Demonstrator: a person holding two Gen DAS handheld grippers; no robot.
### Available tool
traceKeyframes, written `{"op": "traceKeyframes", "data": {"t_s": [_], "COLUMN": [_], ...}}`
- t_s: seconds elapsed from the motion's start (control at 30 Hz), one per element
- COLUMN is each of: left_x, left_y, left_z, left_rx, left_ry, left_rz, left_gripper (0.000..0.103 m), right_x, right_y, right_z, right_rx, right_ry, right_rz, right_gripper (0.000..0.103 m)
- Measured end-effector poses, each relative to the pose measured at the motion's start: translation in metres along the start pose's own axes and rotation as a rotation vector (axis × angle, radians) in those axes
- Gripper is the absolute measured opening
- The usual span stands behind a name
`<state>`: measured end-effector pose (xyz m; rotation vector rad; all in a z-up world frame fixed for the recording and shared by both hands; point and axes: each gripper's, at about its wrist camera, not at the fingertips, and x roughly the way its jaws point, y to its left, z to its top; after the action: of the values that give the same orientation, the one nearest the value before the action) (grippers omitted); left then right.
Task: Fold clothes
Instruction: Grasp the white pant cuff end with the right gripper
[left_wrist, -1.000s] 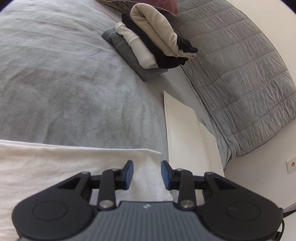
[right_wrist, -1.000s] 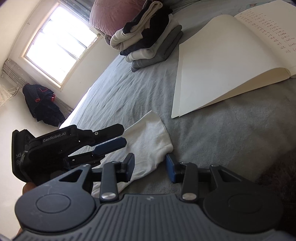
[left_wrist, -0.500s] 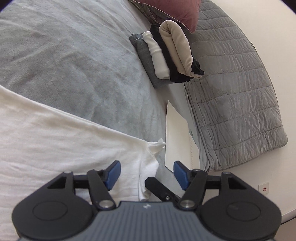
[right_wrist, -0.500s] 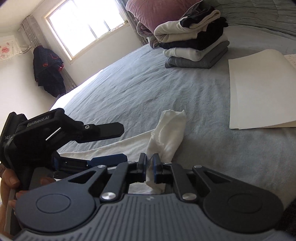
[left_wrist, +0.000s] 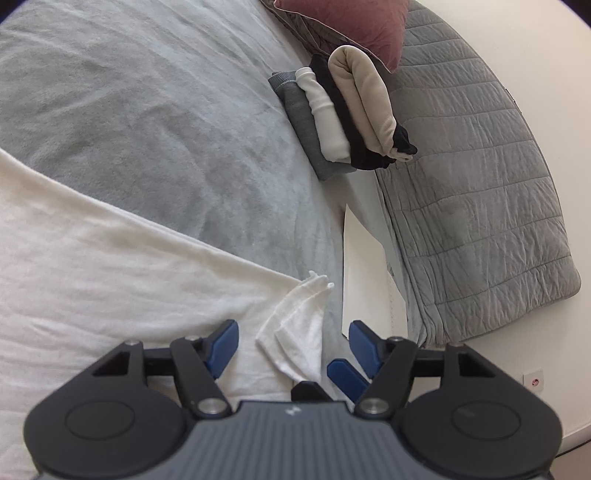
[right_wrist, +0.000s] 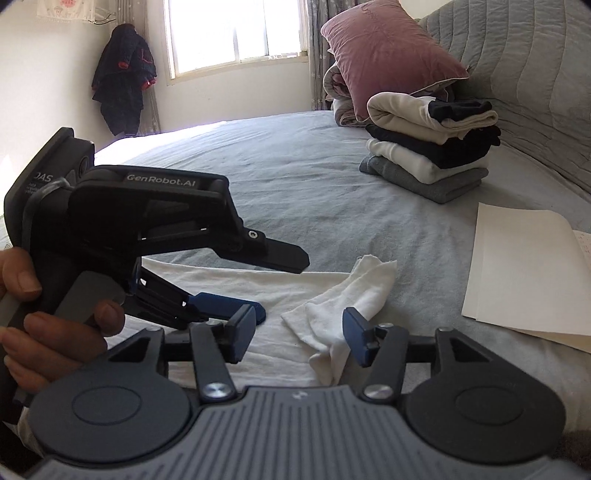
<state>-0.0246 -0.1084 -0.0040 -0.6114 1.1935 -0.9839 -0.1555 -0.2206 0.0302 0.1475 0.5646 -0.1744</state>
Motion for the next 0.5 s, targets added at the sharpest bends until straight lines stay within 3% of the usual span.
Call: {"op": "traceKeyframes", "data": {"t_s": [0.07,0.2,0.23,0.3,0.5], "left_x": [0.000,-0.003,-0.003,-0.003,0.013], "left_y": [-0.002,-0.002,-0.003,-0.004,-0.017], "left_z": [-0.001,-0.002,-0.002,-0.002,0.000], "left_rx": [0.001,0.004,0.003,0.004,0.014], "left_ry": [-0.002,-0.001,0.002,0.009,0.056], "left_rz": [0.006,0.014,0.017,0.023,0.017], "left_gripper": [0.067,0.067,0.067,0.067,0.067], "right_x": [0.007,0.023,0.026,0.027,0.009], "right_y": [0.001,0.008,0.007,0.002,-0.021], "right_z": [0.000,-0.007,-0.010,-0.015,-0.018], "right_rx": [-0.023,-0.138,-0.158,-0.161,-0.035], "right_ry": [0.010,0.019,0.022,0.002,-0.070], "right_rz": [0.022,-0.040,-0.056,-0.089,-0.057], "right_gripper": [0.056,0.053,0.046,0.009,0.005]}}
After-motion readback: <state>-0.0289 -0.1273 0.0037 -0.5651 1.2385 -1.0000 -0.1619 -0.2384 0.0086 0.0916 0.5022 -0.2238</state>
